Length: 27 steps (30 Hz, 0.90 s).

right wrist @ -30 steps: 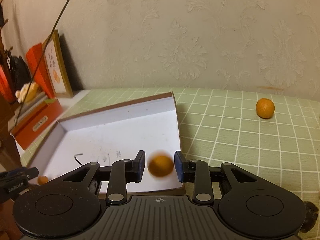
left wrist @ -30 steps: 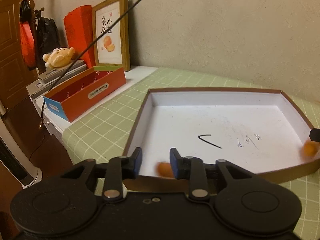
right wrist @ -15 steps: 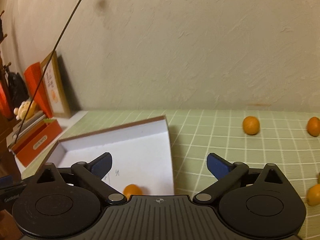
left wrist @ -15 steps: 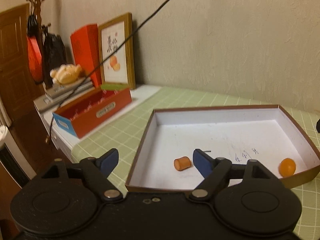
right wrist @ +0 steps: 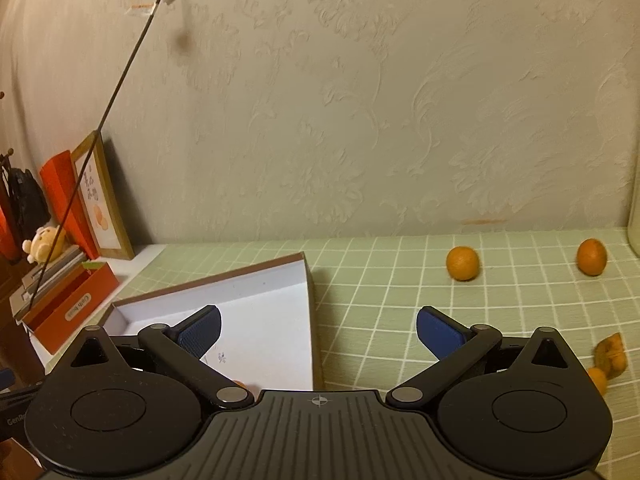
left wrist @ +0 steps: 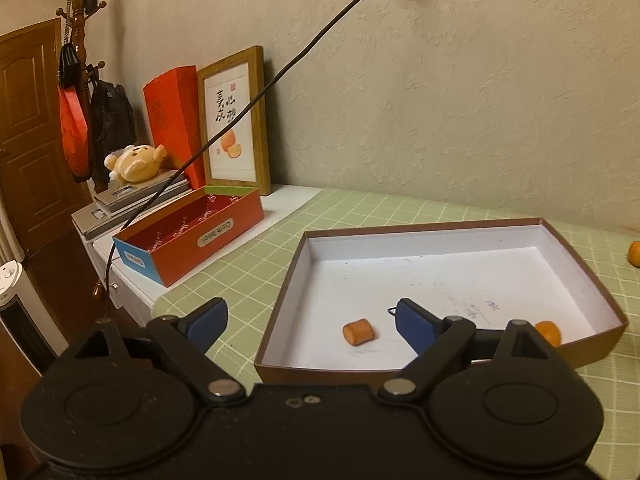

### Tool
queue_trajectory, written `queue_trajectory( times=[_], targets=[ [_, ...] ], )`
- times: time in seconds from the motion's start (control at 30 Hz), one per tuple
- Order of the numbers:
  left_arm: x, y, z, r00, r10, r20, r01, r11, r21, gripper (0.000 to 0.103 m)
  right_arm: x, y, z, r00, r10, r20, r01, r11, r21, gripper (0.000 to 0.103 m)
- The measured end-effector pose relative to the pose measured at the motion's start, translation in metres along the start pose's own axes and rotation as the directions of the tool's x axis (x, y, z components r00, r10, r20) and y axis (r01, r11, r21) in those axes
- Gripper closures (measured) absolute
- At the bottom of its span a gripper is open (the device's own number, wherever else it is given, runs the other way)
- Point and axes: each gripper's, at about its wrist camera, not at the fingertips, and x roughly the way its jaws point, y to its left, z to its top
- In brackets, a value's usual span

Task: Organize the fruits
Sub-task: 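Grasp the tan round ball with the left tool while the right tool returns to the fruits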

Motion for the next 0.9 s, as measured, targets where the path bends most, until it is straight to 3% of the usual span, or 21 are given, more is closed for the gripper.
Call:
queue_trajectory(
  times=[0.5, 0.9],
  targets=[
    [-0.045, -0.046, -0.005, 0.988, -0.146, 0.044, 0.142, 0.985, 0.093, 0.014, -0.076, -0.055, 0.0, 0.994, -0.094, 0.057, 0.091, 0.994, 0.06, 0.0],
    [-0.078, -0.119, -0.02, 0.942, -0.334, 0.042, 0.32, 0.926, 0.199, 0.014, -0.141, -0.116, -0.014, 0.969, -0.235, 0.075, 0.225, 0.966, 0.125, 0.0]
  ],
)
